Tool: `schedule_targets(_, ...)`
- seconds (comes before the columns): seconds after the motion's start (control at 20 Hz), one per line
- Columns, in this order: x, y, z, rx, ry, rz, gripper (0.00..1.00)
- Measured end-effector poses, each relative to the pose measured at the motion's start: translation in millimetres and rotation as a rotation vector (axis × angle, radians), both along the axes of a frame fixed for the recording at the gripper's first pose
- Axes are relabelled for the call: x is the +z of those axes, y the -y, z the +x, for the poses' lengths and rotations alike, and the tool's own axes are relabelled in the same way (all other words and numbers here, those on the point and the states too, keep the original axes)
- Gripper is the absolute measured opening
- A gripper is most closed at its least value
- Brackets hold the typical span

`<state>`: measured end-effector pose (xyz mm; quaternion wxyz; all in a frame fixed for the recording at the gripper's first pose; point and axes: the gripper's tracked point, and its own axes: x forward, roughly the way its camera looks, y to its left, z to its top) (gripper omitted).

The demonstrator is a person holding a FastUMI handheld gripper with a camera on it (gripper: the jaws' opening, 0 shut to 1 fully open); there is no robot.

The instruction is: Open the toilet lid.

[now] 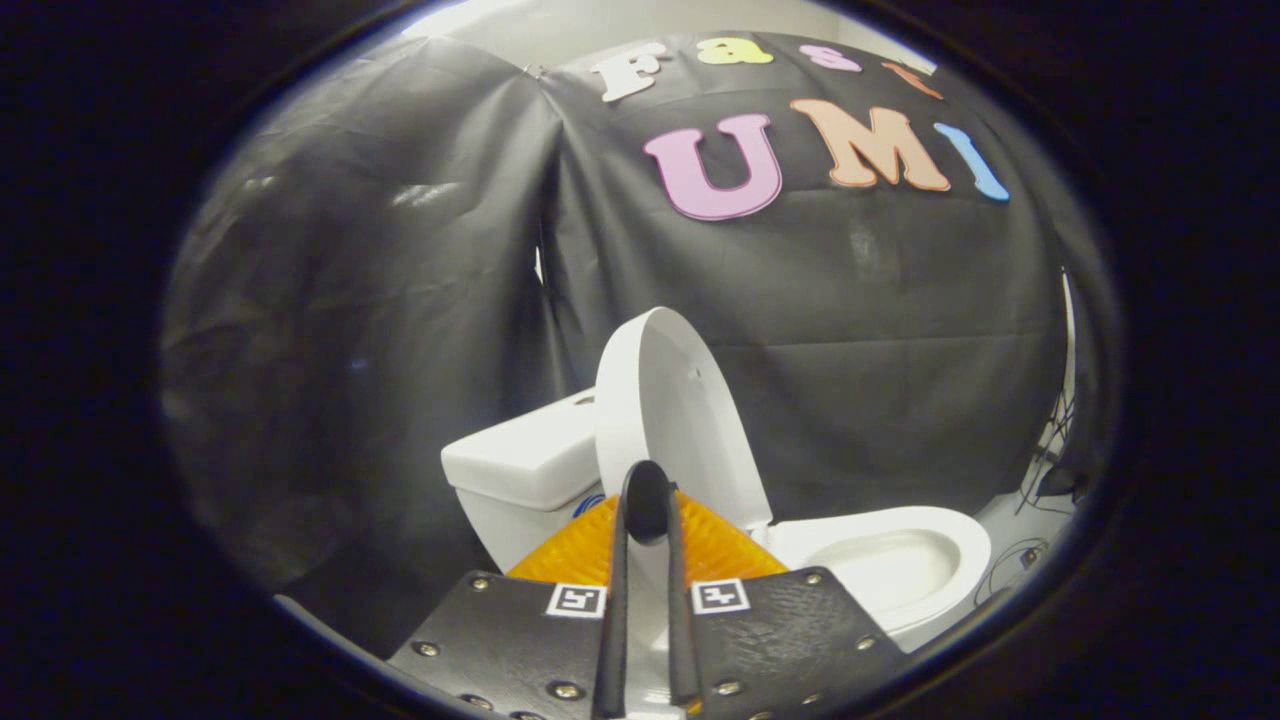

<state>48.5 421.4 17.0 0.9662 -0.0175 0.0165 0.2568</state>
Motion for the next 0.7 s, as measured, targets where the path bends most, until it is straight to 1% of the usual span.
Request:
schedule_targets(0.1,3.2,-1.9,-6.5,0.024,0.008,-0.010,0.19)
schedule_targets(0.15,5.5,0.0,-9.7,0.020,0.026,-0.028,0.20)
schedule_targets(0.3,13.1,2.6,-20.0,0.042,0.056,-0.050,0.20)
schedule_targets(0.5,26.7,22.5,-21.7,0.020,0.067,-0.032,0.23)
schedule_targets(0.7,35.5,44.2,-18.6,-0.009,0.053,-0.017,0.30)
